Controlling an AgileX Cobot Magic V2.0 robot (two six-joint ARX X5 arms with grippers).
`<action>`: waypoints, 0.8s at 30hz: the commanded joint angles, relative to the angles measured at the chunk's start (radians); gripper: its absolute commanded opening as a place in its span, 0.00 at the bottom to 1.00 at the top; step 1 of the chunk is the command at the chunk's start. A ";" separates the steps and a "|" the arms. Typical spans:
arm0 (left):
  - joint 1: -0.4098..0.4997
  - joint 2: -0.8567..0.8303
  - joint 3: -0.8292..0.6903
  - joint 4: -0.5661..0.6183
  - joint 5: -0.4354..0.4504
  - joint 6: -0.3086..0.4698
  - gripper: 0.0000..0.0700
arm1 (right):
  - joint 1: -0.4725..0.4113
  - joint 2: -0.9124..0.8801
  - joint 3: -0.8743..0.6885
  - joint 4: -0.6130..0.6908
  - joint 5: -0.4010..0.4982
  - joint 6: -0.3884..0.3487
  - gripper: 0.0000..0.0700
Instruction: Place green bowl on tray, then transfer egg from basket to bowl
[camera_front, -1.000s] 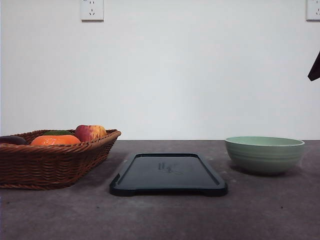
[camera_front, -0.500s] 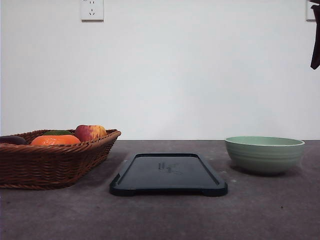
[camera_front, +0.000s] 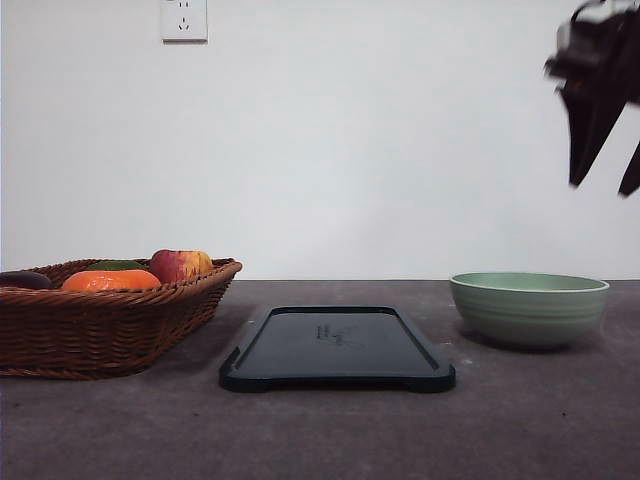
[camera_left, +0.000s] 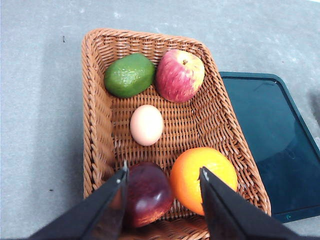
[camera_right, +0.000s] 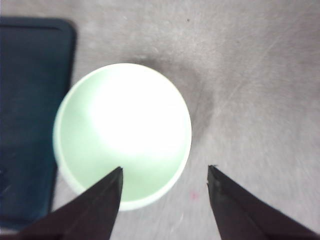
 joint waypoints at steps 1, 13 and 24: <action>-0.001 0.005 0.018 0.010 0.005 -0.001 0.40 | -0.001 0.047 0.023 0.015 0.011 -0.013 0.48; -0.001 0.005 0.018 0.010 0.005 -0.001 0.40 | -0.001 0.188 0.023 0.053 0.051 -0.036 0.48; -0.001 0.005 0.018 0.011 0.005 -0.001 0.40 | -0.001 0.235 0.023 0.055 0.054 -0.039 0.12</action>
